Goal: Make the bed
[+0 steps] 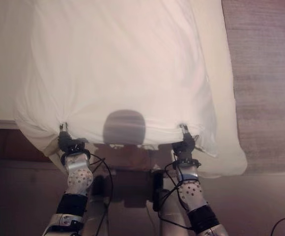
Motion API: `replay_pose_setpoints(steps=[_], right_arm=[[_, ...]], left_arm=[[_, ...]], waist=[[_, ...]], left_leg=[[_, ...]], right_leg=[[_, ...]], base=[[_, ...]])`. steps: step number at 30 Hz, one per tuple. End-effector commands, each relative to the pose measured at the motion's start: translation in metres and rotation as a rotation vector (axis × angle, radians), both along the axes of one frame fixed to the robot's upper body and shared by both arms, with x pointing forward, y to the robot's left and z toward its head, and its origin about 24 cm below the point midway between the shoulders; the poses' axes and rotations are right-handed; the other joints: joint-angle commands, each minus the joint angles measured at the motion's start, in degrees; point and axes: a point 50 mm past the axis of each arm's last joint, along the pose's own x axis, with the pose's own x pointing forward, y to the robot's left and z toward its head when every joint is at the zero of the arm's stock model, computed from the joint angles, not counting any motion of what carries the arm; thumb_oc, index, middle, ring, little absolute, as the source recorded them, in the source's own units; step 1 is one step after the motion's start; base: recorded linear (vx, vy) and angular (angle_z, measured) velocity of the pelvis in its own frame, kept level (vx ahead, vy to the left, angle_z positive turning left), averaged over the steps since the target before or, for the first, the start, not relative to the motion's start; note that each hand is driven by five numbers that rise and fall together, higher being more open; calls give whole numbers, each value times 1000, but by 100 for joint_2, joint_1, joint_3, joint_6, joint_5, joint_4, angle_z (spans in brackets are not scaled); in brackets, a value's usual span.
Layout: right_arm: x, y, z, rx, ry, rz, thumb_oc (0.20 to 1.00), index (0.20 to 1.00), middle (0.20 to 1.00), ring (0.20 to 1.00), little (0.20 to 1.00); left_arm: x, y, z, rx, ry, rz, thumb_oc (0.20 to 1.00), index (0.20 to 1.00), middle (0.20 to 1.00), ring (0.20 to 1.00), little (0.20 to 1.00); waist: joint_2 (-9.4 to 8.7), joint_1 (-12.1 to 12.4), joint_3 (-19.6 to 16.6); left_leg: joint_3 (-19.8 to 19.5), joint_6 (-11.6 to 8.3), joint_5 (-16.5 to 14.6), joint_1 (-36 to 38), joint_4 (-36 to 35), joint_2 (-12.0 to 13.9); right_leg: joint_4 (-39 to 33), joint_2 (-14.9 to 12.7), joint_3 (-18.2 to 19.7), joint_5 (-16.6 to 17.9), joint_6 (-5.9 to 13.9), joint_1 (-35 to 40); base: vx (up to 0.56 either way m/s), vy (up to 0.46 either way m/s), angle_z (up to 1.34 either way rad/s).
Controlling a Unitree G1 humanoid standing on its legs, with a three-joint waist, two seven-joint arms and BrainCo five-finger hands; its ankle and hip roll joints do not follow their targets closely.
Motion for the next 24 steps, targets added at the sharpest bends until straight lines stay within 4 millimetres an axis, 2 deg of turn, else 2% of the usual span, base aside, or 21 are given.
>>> replay_pose_setpoints(steps=[1, 2, 3, 4, 5, 6, 7, 8, 9, 10, 11, 12, 13, 14, 16, 18, 19, 20, 24], right_arm=[[-27, -60, -10, 44, -31, -283, 200, 200, 200, 200, 200], [-28, -60, -11, 46, -30, -283, 200, 200, 200, 200, 200], [-31, -64, -18, 42, -4, -300, 200, 200, 200, 200, 200], [-31, -60, -20, 43, 9, -289, 200, 200, 200, 200, 200], [-29, -56, -23, 70, 19, -285, 200, 200, 200, 200, 200], [-31, -57, -20, 44, 8, -287, 200, 200, 200, 200, 200], [-31, -58, -20, 44, 7, -287, 200, 200, 200, 200, 200], [-30, -52, -24, 46, 21, -263, 200, 200, 200, 200, 200], [-30, -52, -28, 51, 38, -270, 200, 200, 200, 200, 200], [-30, -49, -30, 38, 41, -256, 200, 200, 200, 200, 200], [-29, -49, -30, 38, 41, -256, 200, 200, 200, 200, 200], [-32, -49, -34, 36, 49, -257, 200, 200, 200, 200, 200], [-32, -49, -34, 36, 50, -257, 200, 200, 200, 200, 200], [-33, -49, -36, 33, 56, -259, 200, 200, 200, 200, 200], [-34, -50, -39, 34, 65, -263, 200, 200, 200, 200, 200], [-36, -52, -45, 30, 92, -266, 200, 200, 200, 200, 200], [-37, -55, -44, 24, 90, -273, 200, 200, 200, 200, 200], [-38, -58, -46, 4, 101, -271, 200, 200, 200, 200, 200], [-37, -63, -50, -5, 127, -280, 200, 200, 200, 200, 200]], left_arm=[[-24, 47, 27, 85, -208, 196, 200, 200, 200, 200, 200], [-24, 47, 26, 85, -209, 195, 200, 200, 200, 200, 200], [-22, 46, 27, 100, -201, 189, 200, 200, 200, 200, 200], [-24, 43, 26, 113, -201, 166, 200, 200, 200, 200, 200], [-25, 42, 14, 147, -135, 149, 200, 200, 200, 200, 200], [-23, 37, 24, 185, -172, 126, 200, 200, 200, 200, 200], [-23, 37, 24, 185, -174, 126, 200, 200, 200, 200, 200], [-22, 32, 26, 195, -185, 95, 200, 200, 200, 200, 200], [-22, 31, 24, 203, -171, 87, 200, 200, 200, 200, 200], [-24, 27, 26, 227, -167, 75, 200, 200, 200, 200, 200], [-24, 27, 26, 227, -166, 76, 200, 200, 200, 200, 200], [-24, 25, 24, 236, -145, 65, 200, 200, 200, 200, 200], [-24, 25, 24, 236, -144, 66, 200, 200, 200, 200, 200], [-24, 24, 20, 242, -120, 62, 200, 200, 200, 200, 200], [-26, 20, 16, 234, -94, 51, 200, 200, 200, 200, 200], [-25, 14, 11, 234, -60, 27, 200, 200, 200, 200, 200], [-24, 12, 9, 227, -54, 21, 200, 200, 200, 200, 200], [-28, 10, 3, 207, -45, 18, 200, 200, 200, 200, 200], [-30, 5, -6, 162, -18, 6, 200, 200, 200, 200, 200]], waist=[[-135, -36, -611], [-145, -25, -619], [-138, -30, -591], [-78, -32, -633], [2, 65, -680], [82, -112, -654], [71, -115, -656], [91, -152, -632], [84, -164, -642], [-10, -151, -574], [-20, -155, -574], [-91, -198, -588], [-95, -195, -588], [-116, -200, -609], [-107, -195, -654], [-13, -265, -726], [68, -286, -727], [154, -272, -743], [312, -254, -775]], left_leg=[[532, 249, 25, -717, 937, -724], [544, 276, -7, -764, 1021, -748], [688, 316, -171, -951, 1328, -946], [785, 462, -289, -1082, 1467, -1090], [1025, 521, -377, -1092, 1523, -1133], [973, 690, -296, -1082, 1379, -1417], [978, 688, -273, -1094, 1367, -1426], [1006, 721, -236, -1044, 1246, -1493], [1025, 750, -171, -972, 1112, -1591], [1136, 793, -124, -801, 889, -1777], [1138, 792, -101, -809, 877, -1786], [1138, 823, -32, -703, 679, -1977], [1140, 822, -21, -678, 647, -1978], [1150, 852, 30, -637, 518, -2055], [1129, 890, 157, -528, 228, -2180], [1020, 906, 254, -456, 34, -2294], [1000, 919, 264, -478, 69, -2332], [1101, 896, 264, -608, 187, -2326], [1263, 748, 256, -686, 474, -2269]], right_leg=[[-1692, -1344, 362, 1370, 910, 634], [-1788, -1366, 368, 1436, 935, 664], [-2288, -1659, 273, 2201, 996, 820], [-2776, -1965, -33, 2680, 969, 902], [-3035, -2063, -556, 2713, 940, 1055], [-2514, -1415, -33, 1824, 623, 1021], [-2455, -1423, -13, 1801, 619, 971], [-2237, -992, 63, 1390, 526, 823], [-2131, -700, 58, 1192, 488, 704], [-1574, -63, -243, 799, 362, 568], [-1556, -72, -240, 802, 359, 546], [-1485, 410, -189, 677, 254, 601], [-1499, 409, -184, 680, 252, 615], [-1499, 639, -207, 690, 213, 580], [-1594, 857, -154, 718, 162, 604], [-1719, 1054, 124, 741, 118, 639], [-1685, 1020, 224, 734, 92, 606], [-1787, 854, 74, 752, 94, 671], [-1958, 790, 23, 762, 79, 865]], base=[[-19, 707, 39], [-9, 715, 80], [-22, 501, 49], [-18, 815, 18], [-46, 983, -23], [-41, 716, -64], [-55, 546, -73], [-49, 305, -42], [-73, 500, -31], [-65, 331, -11], [-56, 287, -13], [-19, 94, 8], [-10, 143, 14], [15, 73, 21], [18, 68, 8], [14, 10, -9], [-29, -4, 13], [-36, 2, 30], [-27, -51, -1]])
